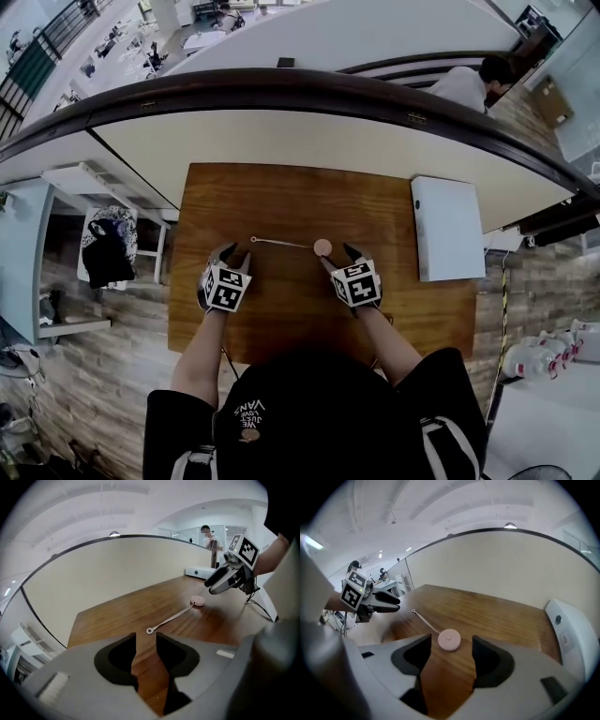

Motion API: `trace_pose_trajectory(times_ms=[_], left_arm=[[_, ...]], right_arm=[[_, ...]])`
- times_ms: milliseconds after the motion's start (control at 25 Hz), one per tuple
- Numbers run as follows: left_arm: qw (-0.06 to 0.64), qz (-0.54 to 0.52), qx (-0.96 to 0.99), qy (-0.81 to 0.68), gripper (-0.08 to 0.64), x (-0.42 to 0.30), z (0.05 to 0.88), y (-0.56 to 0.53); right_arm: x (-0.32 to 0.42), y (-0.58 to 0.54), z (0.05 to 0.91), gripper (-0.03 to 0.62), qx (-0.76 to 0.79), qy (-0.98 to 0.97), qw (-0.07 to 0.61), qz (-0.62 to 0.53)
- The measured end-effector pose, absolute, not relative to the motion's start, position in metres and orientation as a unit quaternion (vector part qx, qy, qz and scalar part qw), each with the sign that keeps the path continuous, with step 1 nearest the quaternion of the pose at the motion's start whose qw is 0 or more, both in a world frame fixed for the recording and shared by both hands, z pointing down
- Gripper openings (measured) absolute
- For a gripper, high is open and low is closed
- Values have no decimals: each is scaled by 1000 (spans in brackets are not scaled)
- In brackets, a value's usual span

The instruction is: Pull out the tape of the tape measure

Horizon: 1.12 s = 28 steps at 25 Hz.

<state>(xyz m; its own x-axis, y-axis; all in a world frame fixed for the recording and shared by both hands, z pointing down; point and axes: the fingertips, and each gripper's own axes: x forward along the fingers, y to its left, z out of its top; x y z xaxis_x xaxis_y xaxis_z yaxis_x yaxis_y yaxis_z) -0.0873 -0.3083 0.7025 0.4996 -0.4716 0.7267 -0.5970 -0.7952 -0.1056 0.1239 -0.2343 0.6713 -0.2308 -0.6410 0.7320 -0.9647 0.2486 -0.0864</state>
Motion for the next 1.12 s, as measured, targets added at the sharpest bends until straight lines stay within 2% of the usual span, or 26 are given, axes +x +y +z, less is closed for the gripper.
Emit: trace_pose_trajectory(times_ms=[600, 1120], left_arm=[[49, 275, 886, -370, 135, -101, 588, -253], [65, 196, 890, -406, 135, -101, 526, -179]], right_arm=[[110, -190, 585, 242, 566, -763, 211, 231], [102, -140, 552, 242, 541, -793, 176, 219]])
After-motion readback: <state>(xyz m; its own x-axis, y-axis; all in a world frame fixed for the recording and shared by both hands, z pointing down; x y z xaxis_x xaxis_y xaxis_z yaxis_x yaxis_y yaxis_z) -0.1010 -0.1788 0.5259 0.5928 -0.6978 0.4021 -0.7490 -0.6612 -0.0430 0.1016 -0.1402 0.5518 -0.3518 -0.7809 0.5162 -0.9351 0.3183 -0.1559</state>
